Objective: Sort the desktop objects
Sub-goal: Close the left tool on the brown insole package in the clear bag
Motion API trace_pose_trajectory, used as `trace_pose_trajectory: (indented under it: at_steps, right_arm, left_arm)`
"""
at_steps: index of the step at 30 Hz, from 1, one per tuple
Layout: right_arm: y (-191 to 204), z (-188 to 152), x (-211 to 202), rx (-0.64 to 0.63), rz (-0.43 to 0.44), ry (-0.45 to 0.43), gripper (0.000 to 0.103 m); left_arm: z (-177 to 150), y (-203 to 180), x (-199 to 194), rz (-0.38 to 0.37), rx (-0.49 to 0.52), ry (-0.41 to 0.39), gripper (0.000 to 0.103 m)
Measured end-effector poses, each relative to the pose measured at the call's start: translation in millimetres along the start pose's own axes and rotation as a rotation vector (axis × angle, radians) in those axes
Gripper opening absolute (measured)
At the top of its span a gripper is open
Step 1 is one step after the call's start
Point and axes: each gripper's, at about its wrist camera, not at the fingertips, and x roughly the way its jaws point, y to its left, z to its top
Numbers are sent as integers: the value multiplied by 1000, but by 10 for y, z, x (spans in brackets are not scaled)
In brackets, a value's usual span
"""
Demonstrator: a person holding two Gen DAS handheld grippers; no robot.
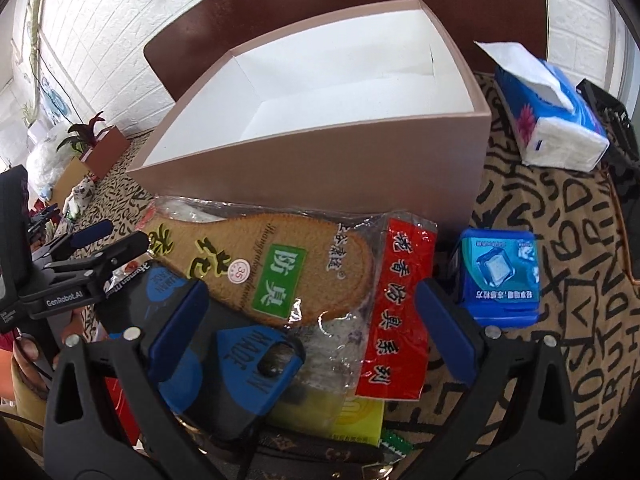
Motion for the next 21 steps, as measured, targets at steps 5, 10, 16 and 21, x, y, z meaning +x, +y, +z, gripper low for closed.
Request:
trace_pose_trajectory:
  at_steps: [5,10,16,21]
  right_arm:
    - [-15,19,86,15,48,24,103]
    - [82,9,91,-11,85,8,103]
    - [174,-12,44,-76,51,-21,92]
    - [132,9,31,-72,52,-31,81]
  left_arm:
    - [17,-16,55,-29,17,23,103]
    - [54,-33,111,-86,24,52,102]
    - [46,-119,140,-119,46,60,101]
    - [52,-61,148,-128,31,66,101]
